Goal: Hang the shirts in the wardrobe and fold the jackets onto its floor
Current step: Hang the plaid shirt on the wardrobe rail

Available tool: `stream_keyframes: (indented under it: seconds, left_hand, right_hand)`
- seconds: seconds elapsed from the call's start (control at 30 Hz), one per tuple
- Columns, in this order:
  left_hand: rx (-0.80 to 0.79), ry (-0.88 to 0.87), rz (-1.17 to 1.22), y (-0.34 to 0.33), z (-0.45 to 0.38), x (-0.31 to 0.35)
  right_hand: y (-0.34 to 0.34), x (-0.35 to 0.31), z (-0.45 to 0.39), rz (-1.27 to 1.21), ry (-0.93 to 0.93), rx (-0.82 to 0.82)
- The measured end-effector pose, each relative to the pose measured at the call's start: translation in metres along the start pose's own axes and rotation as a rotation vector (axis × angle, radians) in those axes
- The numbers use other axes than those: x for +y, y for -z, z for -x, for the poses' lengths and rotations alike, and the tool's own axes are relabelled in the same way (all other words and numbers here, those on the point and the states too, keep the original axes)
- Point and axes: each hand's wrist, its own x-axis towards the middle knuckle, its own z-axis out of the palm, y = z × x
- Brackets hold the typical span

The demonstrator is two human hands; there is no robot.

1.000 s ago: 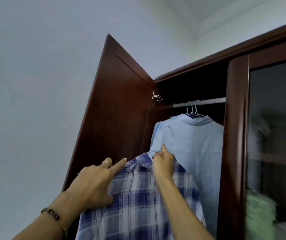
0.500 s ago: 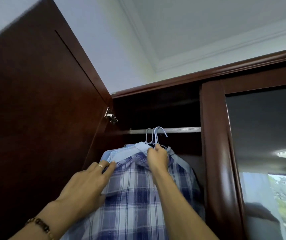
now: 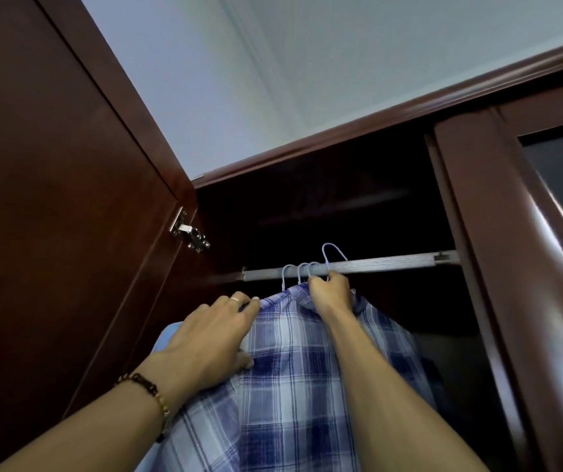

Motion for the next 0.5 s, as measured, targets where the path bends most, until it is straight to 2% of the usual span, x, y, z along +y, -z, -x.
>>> stream_keyframes:
  seconds: [0.23, 0.4, 0.5]
  left_hand:
    - [-0.058, 0.026, -0.034, -0.015, 0.026, -0.004]
    - [-0.077, 0.094, 0.025, 0.010, 0.069, -0.011]
    - [-0.083, 0.119, -0.047, 0.032, 0.120, -0.017]
  right_hand:
    - [-0.005, 0.017, 0.032, 0.198, -0.032, 0.000]
    - [-0.002, 0.004, 0.084, 0.332, 0.102, 0.066]
    - [-0.008, -0.006, 0.146, 0.347, 0.161, 0.019]
